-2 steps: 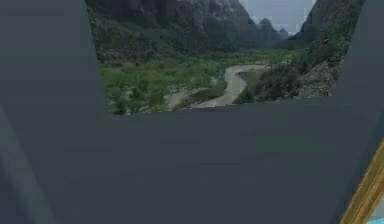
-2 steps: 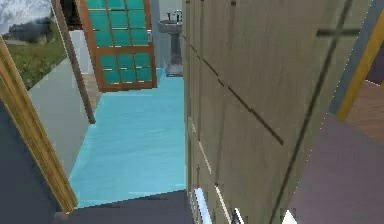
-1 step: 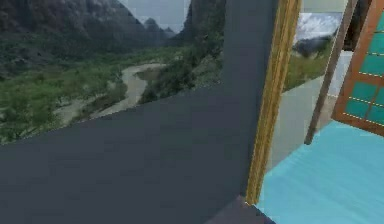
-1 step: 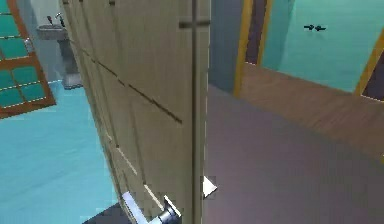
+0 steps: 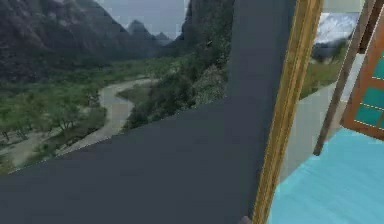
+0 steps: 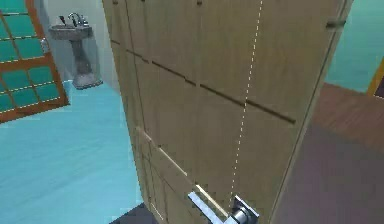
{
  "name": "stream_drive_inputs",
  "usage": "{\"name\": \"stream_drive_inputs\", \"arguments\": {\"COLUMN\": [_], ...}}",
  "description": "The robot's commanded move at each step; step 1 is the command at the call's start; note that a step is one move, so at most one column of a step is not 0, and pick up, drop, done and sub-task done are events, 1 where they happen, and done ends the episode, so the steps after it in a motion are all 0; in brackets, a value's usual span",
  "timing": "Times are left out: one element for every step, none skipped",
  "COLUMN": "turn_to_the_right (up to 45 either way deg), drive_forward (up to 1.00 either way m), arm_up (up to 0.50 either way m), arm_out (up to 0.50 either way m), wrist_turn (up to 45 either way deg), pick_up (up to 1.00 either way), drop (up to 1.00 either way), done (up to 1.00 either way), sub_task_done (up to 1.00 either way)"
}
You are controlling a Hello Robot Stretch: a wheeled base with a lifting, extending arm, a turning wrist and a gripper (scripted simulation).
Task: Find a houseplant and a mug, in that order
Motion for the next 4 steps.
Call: {"name": "stream_drive_inputs", "arguments": {"turn_to_the_right": [42.0, 0.0, 3.0, 45.0], "drive_forward": [0.0, 1.0, 0.0, 0.0], "arm_up": [0.0, 0.0, 0.0, 0.0], "arm_out": [0.0, 0.0, 0.0, 0.0], "wrist_turn": [0.0, 0.0, 0.0, 0.0], "pick_up": [0.0, 0.0, 0.0, 0.0], "drop": [0.0, 0.0, 0.0, 0.0], "done": [0.0, 0.0, 0.0, 0.0], "sub_task_done": [0.0, 0.0, 0.0, 0.0]}}
